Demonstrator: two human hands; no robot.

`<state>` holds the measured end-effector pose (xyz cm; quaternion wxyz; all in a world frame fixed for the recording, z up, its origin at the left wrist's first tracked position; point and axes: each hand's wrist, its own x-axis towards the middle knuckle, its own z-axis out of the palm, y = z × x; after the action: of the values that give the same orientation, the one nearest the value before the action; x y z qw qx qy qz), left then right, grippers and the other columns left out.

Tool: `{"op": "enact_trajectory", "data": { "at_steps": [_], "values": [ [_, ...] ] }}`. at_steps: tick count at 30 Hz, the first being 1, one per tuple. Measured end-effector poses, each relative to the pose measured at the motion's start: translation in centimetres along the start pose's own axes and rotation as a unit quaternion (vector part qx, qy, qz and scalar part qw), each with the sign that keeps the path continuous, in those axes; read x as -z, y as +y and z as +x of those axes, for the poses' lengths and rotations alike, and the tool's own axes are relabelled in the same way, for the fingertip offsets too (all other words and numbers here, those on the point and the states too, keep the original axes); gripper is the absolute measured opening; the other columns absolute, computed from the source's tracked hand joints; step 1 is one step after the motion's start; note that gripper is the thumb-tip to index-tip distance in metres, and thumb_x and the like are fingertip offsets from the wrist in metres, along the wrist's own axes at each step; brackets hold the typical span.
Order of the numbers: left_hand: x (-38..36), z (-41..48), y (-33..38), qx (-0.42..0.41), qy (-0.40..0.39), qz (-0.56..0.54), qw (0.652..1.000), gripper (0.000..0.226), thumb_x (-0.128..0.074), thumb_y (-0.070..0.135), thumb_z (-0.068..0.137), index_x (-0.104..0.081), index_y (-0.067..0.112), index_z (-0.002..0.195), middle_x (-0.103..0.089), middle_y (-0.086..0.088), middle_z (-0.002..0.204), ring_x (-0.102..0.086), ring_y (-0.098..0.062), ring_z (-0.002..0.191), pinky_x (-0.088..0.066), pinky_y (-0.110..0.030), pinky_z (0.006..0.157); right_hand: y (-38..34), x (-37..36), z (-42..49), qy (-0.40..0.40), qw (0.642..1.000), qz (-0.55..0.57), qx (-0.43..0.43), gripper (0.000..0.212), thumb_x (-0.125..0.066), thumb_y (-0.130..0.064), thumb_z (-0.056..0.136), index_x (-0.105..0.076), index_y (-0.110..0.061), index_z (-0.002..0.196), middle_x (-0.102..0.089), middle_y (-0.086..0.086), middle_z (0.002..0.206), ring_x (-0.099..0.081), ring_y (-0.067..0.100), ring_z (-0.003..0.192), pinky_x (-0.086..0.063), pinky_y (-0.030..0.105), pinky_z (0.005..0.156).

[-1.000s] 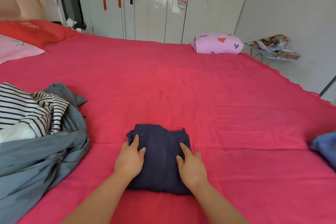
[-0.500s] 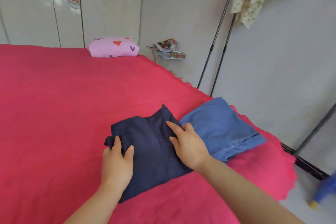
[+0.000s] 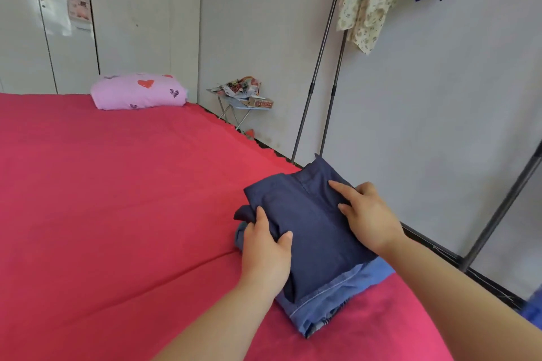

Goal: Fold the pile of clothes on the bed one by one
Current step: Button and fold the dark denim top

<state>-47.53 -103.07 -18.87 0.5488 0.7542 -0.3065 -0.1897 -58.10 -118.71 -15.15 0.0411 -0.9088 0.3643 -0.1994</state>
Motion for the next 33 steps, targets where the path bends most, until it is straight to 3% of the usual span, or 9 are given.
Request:
{"op": "enact_trajectory", "data": {
  "at_steps": [5, 7, 9, 12, 14, 21, 26, 29, 33],
  "values": [
    [-2.3, 1.5, -1.9, 0.024, -0.038, 0.129, 0.991, 0.083, -0.054, 0.034, 0.091, 0.005, 0.021, 0.149, 0.004, -0.013, 0.156, -0.004, -0.025, 0.144, -0.013, -0.031, 0.114, 2.3, -3.9, 1.0, -0.052, 0.991, -0.112, -0.045, 0.05, -0.04, -0.033, 0.097, -0.023, -0.04, 0.144, -0.025, 0.005, 0.151, -0.03, 0.025, 0.136, -0.024, 0.041, 0.112],
    [-2.8, 2.0, -2.3, -0.063, 0.032, 0.256, 0.964, 0.072, -0.047, 0.039, 0.093, -0.004, 0.028, 0.149, 0.005, -0.011, 0.157, -0.007, -0.029, 0.144, -0.019, -0.041, 0.113, 2.5, -5.3, 1.1, -0.048, 0.994, -0.099, -0.017, 0.046, -0.034, -0.034, 0.099, -0.026, -0.04, 0.144, -0.021, 0.0, 0.155, -0.02, 0.021, 0.142, -0.014, 0.046, 0.115],
    [-3.3, 2.5, -1.9, -0.194, 0.078, 0.321, 0.924, 0.061, -0.038, 0.045, 0.087, -0.028, 0.03, 0.145, -0.018, -0.012, 0.155, -0.025, -0.035, 0.139, -0.032, -0.05, 0.106, 2.5, -5.7, 1.4, -0.029, 0.999, -0.029, 0.004, 0.044, -0.031, -0.034, 0.099, -0.029, -0.038, 0.143, -0.024, -0.003, 0.154, -0.016, 0.018, 0.144, -0.012, 0.047, 0.116],
    [-4.2, 3.4, -2.7, -0.225, -0.034, 0.401, 0.887, 0.078, 0.004, 0.062, 0.075, -0.013, 0.037, 0.147, 0.002, 0.002, 0.158, 0.006, -0.026, 0.145, -0.002, -0.05, 0.114, 2.2, -6.5, 1.4, -0.065, 0.998, 0.014, -0.008, 0.045, -0.024, -0.039, 0.1, -0.022, -0.039, 0.145, -0.017, -0.008, 0.156, -0.006, 0.018, 0.146, -0.003, 0.047, 0.117],
    [-4.7, 3.9, -4.1, -0.165, -0.093, 0.443, 0.876, 0.07, -0.001, 0.065, 0.085, -0.003, 0.034, 0.148, 0.01, 0.006, 0.157, 0.017, -0.021, 0.143, 0.01, -0.047, 0.114, 2.3, -7.7, 0.9, -0.116, 0.992, -0.05, -0.014, 0.047, -0.017, -0.044, 0.099, -0.013, -0.042, 0.146, -0.008, -0.01, 0.157, 0.0, 0.02, 0.146, -0.001, 0.048, 0.116],
    [-4.0, 4.7, -4.9, -0.116, -0.173, 0.433, 0.877, 0.063, -0.019, 0.06, 0.093, -0.003, 0.034, 0.148, 0.009, 0.008, 0.157, 0.016, -0.017, 0.143, 0.01, -0.045, 0.114, 1.8, -9.2, 0.5, -0.173, 0.978, -0.106, -0.04, 0.049, -0.01, -0.046, 0.099, 0.0, -0.042, 0.146, 0.002, -0.009, 0.158, 0.004, 0.021, 0.146, -0.002, 0.051, 0.116],
    [0.7, 2.6, -3.8, -0.171, -0.078, 0.422, 0.887, 0.059, -0.033, 0.049, 0.096, -0.015, 0.029, 0.148, -0.003, 0.007, 0.158, 0.004, -0.014, 0.145, -0.001, -0.038, 0.117, -0.8, -6.2, 0.1, -0.1, 0.991, -0.063, -0.069, 0.048, -0.027, -0.035, 0.099, -0.02, -0.032, 0.147, -0.019, -0.005, 0.155, -0.014, 0.022, 0.144, -0.016, 0.05, 0.114],
    [5.5, 1.0, -3.9, -0.144, -0.053, 0.457, 0.876, 0.064, -0.04, 0.046, 0.094, -0.009, 0.029, 0.148, -0.003, 0.006, 0.158, -0.001, -0.016, 0.145, -0.007, -0.038, 0.117, -5.2, -4.8, -1.5, -0.044, 0.999, -0.006, -0.031, 0.052, -0.042, -0.026, 0.093, -0.029, -0.027, 0.144, -0.036, -0.003, 0.146, -0.035, 0.02, 0.133, -0.034, 0.039, 0.106],
    [12.7, -2.6, -4.1, -0.081, -0.022, 0.493, 0.866, 0.062, -0.043, 0.043, 0.094, -0.017, 0.025, 0.147, -0.021, -0.002, 0.154, -0.021, -0.02, 0.141, -0.02, -0.036, 0.114, -14.0, -4.8, -5.9, -0.074, 0.994, 0.059, 0.059, 0.05, -0.043, -0.027, 0.093, -0.032, -0.029, 0.142, -0.041, -0.003, 0.139, -0.042, 0.021, 0.126, -0.039, 0.035, 0.099]
  ]
}}
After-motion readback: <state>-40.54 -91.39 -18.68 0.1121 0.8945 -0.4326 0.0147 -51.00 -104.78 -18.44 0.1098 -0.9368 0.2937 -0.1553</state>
